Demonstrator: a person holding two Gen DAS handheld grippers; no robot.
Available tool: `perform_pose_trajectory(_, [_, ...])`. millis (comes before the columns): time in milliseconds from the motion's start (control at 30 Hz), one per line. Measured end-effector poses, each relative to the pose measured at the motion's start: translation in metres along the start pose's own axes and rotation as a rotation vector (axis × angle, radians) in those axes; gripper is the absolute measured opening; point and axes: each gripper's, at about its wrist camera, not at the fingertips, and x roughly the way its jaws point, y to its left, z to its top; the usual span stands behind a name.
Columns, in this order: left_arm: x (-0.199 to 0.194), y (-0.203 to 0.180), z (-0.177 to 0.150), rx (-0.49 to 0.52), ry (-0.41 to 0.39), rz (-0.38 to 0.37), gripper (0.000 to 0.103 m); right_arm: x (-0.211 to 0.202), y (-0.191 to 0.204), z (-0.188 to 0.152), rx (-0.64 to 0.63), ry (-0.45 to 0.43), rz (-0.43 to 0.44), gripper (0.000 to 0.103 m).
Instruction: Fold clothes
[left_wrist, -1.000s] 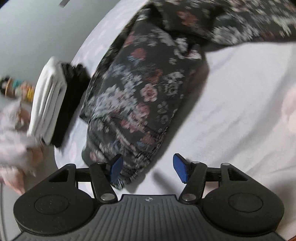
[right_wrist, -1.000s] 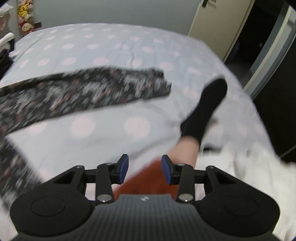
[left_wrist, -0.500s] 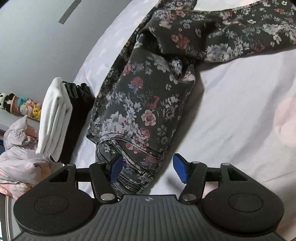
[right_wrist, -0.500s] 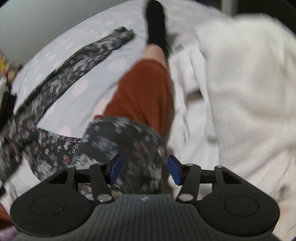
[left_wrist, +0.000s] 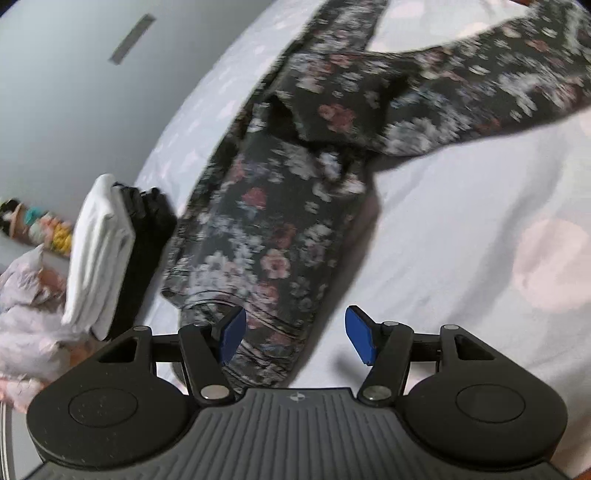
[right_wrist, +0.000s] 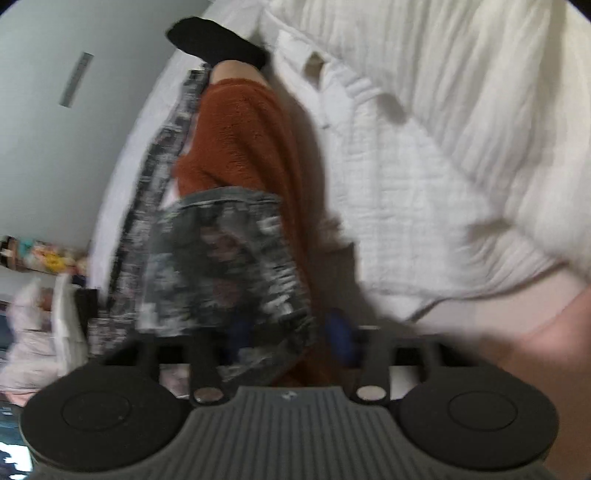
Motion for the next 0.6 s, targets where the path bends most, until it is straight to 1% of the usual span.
perform_pose_trajectory(67, [0.002, -0.004, -0.004, 0.025, 0.004, -0.004, 0.071, -0.011, 0.015, 0.000, -0.060, -0.042, -0.031, 0.024])
perform_pose_trajectory(100, [0.003, -0.005, -0.005, 0.035, 0.005, -0.005, 0.071, -0.020, 0.024, 0.000, -0.098, -0.071, -0.036, 0.023])
perform_pose_trajectory(233, [0.005, -0.009, -0.008, 0.060, -0.002, -0.014, 0.071, -0.062, 0.070, 0.018, -0.190, -0.184, 0.014, 0.022])
perform_pose_trajectory(400, [0.003, -0.011, -0.005, 0.098, -0.034, -0.010, 0.071, -0.114, 0.167, 0.054, -0.401, -0.378, 0.004, 0.020])
perform_pose_trajectory(500, [-0.002, -0.012, -0.004, 0.098, -0.068, -0.023, 0.071, -0.146, 0.220, 0.076, -0.513, -0.522, -0.023, 0.020])
perform_pose_trajectory(600, [-0.004, -0.013, -0.003, 0.100, -0.089, -0.036, 0.071, -0.166, 0.260, 0.103, -0.564, -0.629, -0.070, 0.020])
